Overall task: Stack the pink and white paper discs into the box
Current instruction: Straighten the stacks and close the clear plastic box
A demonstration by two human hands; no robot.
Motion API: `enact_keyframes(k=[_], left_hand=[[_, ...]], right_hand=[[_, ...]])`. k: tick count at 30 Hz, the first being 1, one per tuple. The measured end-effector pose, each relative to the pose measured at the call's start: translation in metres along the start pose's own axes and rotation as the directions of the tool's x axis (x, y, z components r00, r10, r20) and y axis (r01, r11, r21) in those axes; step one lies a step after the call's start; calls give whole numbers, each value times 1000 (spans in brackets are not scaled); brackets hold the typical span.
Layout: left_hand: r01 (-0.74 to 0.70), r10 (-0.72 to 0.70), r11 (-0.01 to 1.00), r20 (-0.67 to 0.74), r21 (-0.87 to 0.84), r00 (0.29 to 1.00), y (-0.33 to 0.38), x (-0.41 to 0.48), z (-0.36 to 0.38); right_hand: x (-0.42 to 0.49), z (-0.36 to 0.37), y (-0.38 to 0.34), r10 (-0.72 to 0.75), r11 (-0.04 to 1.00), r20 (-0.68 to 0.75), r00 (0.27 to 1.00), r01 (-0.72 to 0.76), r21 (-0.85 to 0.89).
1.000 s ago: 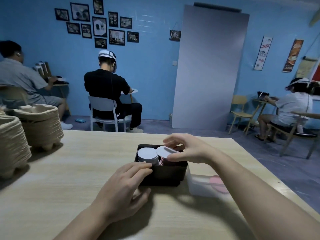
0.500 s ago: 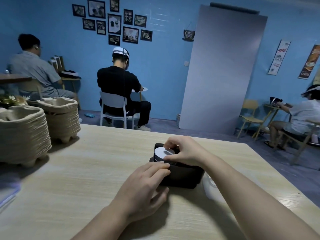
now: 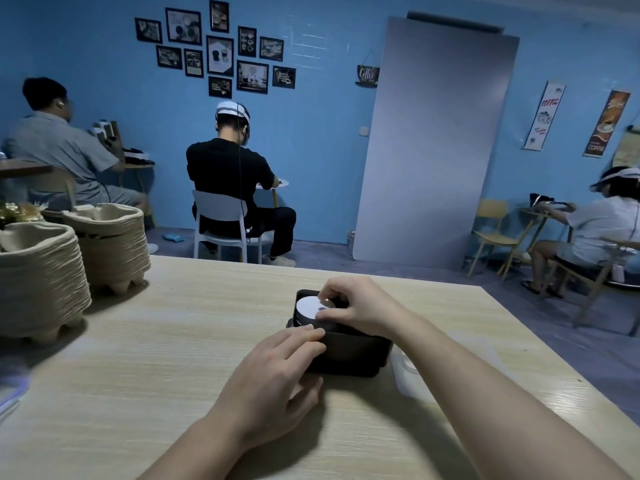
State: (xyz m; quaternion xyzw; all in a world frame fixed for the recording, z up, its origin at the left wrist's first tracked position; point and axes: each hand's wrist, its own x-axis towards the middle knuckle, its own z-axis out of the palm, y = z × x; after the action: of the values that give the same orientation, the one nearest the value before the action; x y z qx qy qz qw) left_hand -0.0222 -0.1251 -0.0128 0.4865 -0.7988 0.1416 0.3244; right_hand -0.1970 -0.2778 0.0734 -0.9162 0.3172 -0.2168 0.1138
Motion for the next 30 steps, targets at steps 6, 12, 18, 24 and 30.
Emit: enact_keyframes(k=[6,12,18,24,30], left_hand=[[2,-2,999,15,54,1000,1,2,0],[12,-14,998,34,59,999,17,15,0],[-4,6,997,28,-82,1000,74,36,20],[-51,53,998,83,-21,995,115,54,55],[-125,115,989,132,73,985,127,67,73]], right_hand=[[-37,-29,5,99,982,-64,993,-88,167],[-96,-54,17,103,973,-130,986,-72,220],[-180,-68,44,119,991,-211,970,-104,80],[-254,-48,69,147,980,-237,960,-175,-99],[-279,-33,84,180,951,-255,950,-235,-203]])
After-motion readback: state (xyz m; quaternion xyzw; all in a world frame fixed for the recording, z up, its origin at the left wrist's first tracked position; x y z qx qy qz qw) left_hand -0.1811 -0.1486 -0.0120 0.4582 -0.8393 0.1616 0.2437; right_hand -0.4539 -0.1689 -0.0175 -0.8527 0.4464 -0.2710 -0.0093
